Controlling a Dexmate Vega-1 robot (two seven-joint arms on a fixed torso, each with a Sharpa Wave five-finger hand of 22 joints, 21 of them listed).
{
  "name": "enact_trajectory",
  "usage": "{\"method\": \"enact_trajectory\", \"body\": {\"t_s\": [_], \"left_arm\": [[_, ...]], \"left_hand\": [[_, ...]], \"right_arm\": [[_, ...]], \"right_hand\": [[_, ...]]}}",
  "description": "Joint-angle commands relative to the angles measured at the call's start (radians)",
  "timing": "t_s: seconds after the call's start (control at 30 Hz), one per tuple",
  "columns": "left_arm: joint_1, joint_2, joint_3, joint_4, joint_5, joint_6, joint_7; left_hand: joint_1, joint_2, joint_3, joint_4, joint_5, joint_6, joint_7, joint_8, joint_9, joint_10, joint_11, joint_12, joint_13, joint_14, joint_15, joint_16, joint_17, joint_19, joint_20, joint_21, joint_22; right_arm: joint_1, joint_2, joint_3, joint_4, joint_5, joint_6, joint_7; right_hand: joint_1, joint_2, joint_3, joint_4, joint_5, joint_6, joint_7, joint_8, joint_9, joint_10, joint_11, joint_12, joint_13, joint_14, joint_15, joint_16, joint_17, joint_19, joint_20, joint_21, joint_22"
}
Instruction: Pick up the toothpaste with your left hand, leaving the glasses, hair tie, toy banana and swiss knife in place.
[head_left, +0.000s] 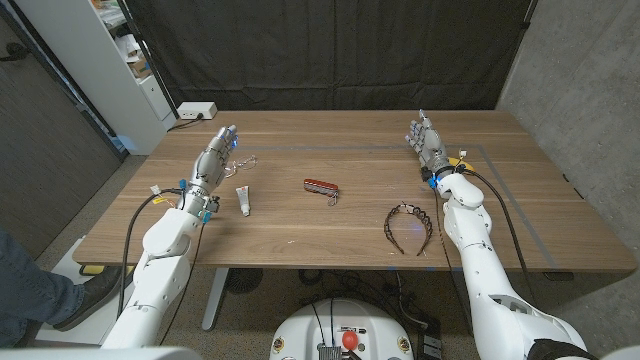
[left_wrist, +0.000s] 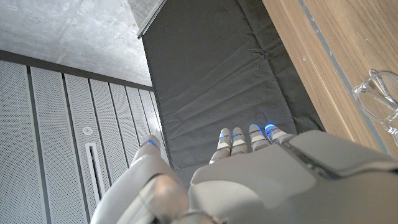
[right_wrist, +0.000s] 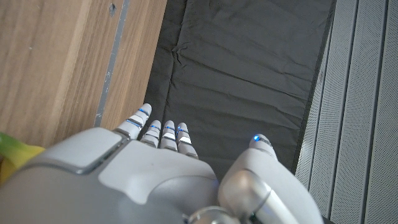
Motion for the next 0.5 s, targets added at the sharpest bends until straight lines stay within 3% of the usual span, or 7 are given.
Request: {"method": "enact_trajectory", "body": {"t_s": [0.03,0.5], "left_arm": [[0.032,0.015,-0.011,-0.029,0.013,0.006,-0.001],[0.062,0.030,-0.030,-0.032,0.034,-0.023,-0.003]], "left_hand": [[0.008,0.006,0.002,-0.007,-0.001,0.011,0.001,0.004,0.003,0.005,0.001,0.002,0.006,0.007,0.001,0.007,0.005,-0.024,0.008,0.003,0.005],[0.012,0.009,0.003,-0.009,-0.003,0.015,-0.002,0.003,0.003,0.008,-0.002,0.001,0.006,0.010,-0.004,0.006,0.005,-0.028,0.012,0.002,0.005]], "right_arm": [[-0.017,-0.003,0.001,-0.023,0.005,-0.003,-0.004],[-0.041,-0.008,-0.004,-0.063,0.002,-0.017,-0.018]], "right_hand": [[0.008,0.006,0.001,-0.001,0.007,0.001,0.002,0.000,0.005,0.004,0.001,0.007,0.006,-0.001,-0.002,0.009,0.004,0.005,0.002,0.008,0.005],[0.008,0.007,-0.001,-0.001,0.007,0.001,0.000,0.000,0.005,0.004,0.000,0.007,0.006,-0.001,0.000,0.009,0.004,0.004,0.003,0.008,0.005]]}}
